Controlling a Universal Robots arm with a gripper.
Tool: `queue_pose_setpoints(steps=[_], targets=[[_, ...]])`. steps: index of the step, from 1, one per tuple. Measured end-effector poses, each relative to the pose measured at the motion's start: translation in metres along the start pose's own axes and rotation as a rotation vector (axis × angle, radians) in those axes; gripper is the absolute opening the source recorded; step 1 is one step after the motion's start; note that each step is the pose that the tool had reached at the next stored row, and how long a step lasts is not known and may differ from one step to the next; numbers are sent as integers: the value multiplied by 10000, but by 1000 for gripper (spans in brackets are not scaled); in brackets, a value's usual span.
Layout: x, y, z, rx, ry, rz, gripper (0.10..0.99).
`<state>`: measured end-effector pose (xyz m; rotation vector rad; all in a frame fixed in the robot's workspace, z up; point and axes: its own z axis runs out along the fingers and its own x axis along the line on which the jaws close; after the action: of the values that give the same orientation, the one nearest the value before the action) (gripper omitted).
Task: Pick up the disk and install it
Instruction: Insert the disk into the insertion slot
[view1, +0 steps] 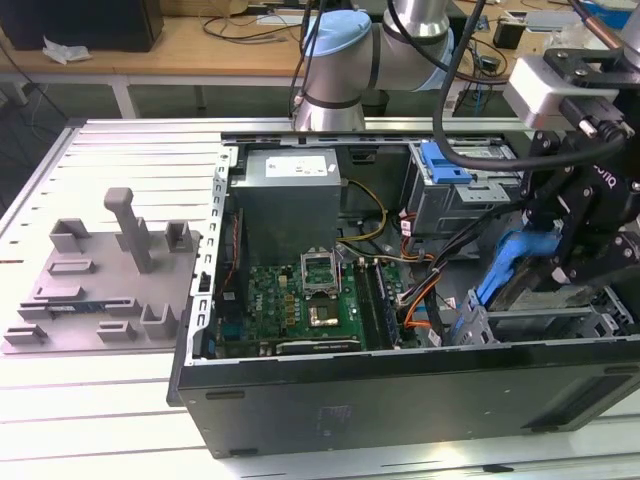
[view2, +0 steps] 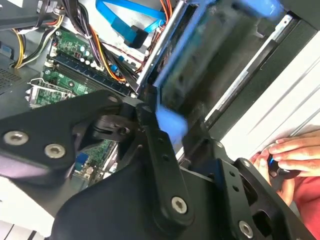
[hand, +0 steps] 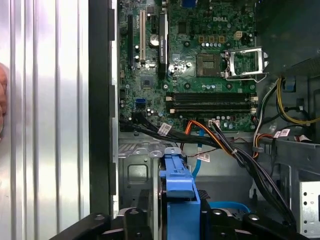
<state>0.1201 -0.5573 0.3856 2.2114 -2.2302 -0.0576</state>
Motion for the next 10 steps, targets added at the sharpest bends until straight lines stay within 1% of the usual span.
queue_pose_setpoints(steps=[1, 2, 10], targets=[[0, 0, 0, 0, 1, 1, 494], [1, 0, 1, -1, 0, 1, 561], [2, 0, 0, 0, 1, 0, 561]])
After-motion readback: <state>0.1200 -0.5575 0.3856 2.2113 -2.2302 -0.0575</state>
